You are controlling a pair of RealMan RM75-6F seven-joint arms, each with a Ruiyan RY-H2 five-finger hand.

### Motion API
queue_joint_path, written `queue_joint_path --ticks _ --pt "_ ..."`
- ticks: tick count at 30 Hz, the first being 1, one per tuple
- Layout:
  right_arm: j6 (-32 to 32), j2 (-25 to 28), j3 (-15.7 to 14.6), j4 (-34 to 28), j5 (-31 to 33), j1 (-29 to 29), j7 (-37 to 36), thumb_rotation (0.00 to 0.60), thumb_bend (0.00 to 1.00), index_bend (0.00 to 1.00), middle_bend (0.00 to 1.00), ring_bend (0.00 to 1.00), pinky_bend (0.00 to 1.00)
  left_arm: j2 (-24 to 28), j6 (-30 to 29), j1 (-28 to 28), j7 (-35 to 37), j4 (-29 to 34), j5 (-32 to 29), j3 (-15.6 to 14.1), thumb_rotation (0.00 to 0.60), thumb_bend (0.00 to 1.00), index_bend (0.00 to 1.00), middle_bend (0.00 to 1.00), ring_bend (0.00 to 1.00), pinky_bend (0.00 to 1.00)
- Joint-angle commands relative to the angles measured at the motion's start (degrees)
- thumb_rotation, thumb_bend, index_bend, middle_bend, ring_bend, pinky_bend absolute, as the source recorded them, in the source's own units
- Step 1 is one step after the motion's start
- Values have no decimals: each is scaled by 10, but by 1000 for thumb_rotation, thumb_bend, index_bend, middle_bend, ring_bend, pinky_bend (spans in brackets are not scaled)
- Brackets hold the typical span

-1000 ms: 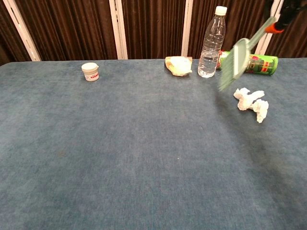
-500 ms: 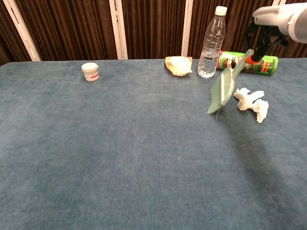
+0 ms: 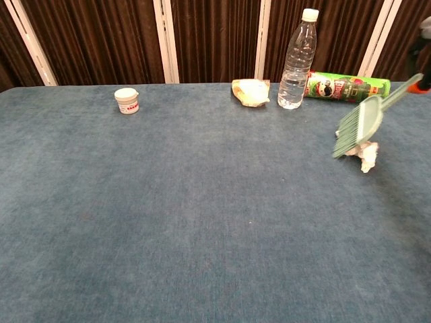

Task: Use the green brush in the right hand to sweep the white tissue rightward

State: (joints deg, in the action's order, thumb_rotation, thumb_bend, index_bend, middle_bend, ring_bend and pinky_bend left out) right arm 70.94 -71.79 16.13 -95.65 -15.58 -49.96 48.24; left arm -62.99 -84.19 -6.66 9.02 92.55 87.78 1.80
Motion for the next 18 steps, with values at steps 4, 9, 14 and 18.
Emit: queue_joint_path --ticks 4,9,14,18 --pt "2 43 -13 -9 11 26 1 600 592 731 939 961 813 -3 -2 1 -7 2 2 -1 600 0 0 0 0 17" --pt "-3 67 -22 -5 16 39 3 600 593 731 939 961 813 -4 -2 0 -9 4 2 -1 600 0 0 0 0 17" --pt "-8 95 -18 -10 0 50 -11 600 593 732 939 961 813 -5 -2 0 -11 5 1 0 600 0 0 0 0 17" --pt "-8 123 0 -41 -25 52 -35 600 593 742 939 961 813 -5 -1 0 -13 5 -1 0 600 0 0 0 0 17"
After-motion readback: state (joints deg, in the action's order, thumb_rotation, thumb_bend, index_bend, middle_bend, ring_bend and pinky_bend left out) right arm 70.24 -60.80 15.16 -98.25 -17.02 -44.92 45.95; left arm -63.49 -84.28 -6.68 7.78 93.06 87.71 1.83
